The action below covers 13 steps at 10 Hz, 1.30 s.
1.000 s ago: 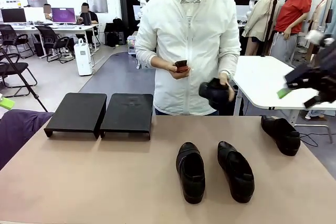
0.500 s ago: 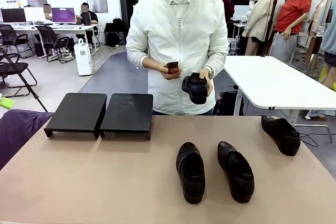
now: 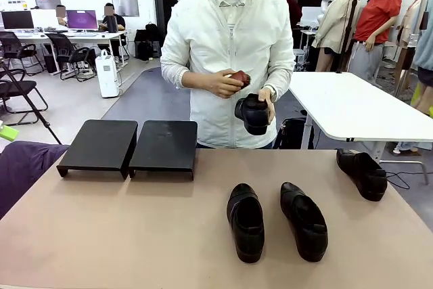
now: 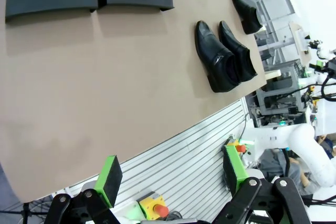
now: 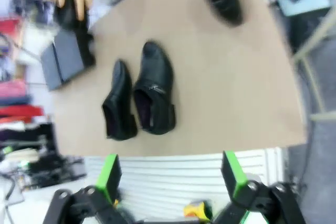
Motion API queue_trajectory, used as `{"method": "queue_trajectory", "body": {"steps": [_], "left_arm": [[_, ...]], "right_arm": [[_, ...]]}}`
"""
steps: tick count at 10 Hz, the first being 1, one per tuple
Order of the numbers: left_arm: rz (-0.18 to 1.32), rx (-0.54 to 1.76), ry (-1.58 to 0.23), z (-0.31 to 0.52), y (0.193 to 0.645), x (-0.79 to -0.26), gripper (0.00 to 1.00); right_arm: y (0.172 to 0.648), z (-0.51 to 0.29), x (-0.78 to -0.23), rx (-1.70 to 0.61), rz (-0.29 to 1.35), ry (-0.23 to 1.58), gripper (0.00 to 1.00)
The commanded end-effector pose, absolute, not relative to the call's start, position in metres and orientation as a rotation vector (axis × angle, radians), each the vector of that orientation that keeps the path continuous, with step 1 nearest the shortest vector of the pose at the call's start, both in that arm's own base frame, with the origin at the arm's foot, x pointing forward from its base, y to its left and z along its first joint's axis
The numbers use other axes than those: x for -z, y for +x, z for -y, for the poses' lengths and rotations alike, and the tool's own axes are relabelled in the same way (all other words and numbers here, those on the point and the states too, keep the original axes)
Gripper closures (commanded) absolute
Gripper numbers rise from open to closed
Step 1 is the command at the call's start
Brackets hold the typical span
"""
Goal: Organize the shoes by placing them on the stand.
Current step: Pick up one Shoe and place it in the middle of the table.
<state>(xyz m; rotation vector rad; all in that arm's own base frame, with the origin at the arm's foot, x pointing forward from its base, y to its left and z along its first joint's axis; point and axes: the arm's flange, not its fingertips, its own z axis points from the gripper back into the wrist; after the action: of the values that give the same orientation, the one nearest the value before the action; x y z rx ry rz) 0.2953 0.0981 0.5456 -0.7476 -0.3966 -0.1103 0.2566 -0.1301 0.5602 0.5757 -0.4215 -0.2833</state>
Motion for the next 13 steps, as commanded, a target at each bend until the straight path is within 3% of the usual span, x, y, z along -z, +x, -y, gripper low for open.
{"method": "queue_trajectory", "body": {"steps": [1,4,6,13], "left_arm": [[0.406,0.127,-0.766,-0.099,0.295,-0.546,0.00],[0.406,0.127,-0.766,-0.099,0.295,-0.546,0.00],[0.406,0.127,-0.766,-0.099,0.295,-0.546,0.00],[0.406,0.127,-0.766,-0.099,0.295,-0.546,0.00]], "right_arm": [[0.299,0.083,-0.568,0.151,0.410,0.568,0.00],[0.336,-0.019,-0.562,-0.088,0.346,0.547,0.00],[0.344,-0.036,-0.558,-0.108,0.331,0.558,0.00],[0.284,0.116,-0.553,0.347,0.491,0.485,0.00]]}}
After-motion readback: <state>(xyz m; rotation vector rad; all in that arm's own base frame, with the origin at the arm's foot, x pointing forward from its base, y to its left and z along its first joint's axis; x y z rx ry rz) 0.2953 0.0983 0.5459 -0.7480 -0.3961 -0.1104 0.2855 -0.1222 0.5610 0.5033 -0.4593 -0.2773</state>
